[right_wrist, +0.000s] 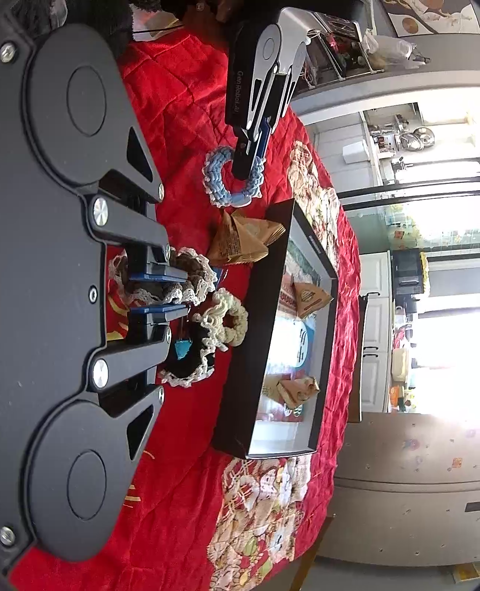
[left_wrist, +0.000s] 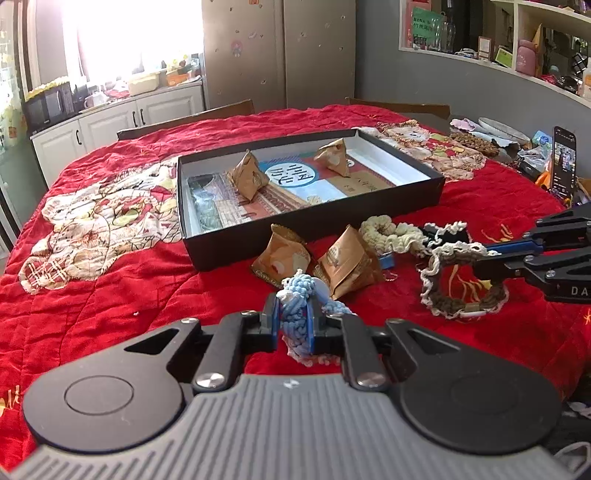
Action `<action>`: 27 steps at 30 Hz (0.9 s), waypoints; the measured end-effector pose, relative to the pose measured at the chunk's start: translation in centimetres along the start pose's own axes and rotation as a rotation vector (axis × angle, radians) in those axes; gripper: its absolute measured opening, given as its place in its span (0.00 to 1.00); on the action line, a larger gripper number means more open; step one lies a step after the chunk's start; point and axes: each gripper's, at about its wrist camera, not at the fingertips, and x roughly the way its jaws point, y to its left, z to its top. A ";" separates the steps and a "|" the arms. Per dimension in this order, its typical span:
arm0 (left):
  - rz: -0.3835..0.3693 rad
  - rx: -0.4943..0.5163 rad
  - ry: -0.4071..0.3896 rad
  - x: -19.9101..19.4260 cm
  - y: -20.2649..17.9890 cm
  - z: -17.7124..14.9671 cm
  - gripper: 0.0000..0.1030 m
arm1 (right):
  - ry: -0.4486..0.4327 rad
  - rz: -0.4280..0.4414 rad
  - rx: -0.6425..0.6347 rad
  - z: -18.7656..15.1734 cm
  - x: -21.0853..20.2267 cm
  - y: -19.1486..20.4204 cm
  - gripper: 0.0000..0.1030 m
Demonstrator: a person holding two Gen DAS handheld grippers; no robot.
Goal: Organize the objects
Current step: 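Lift and carry the blue scrunchie with the left gripper while the right carries the lace scrunchie to the box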
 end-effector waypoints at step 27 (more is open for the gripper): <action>-0.007 0.061 -0.122 -1.8 -1.1 3.6 0.17 | -0.092 -0.011 -0.119 4.1 -0.4 1.6 0.11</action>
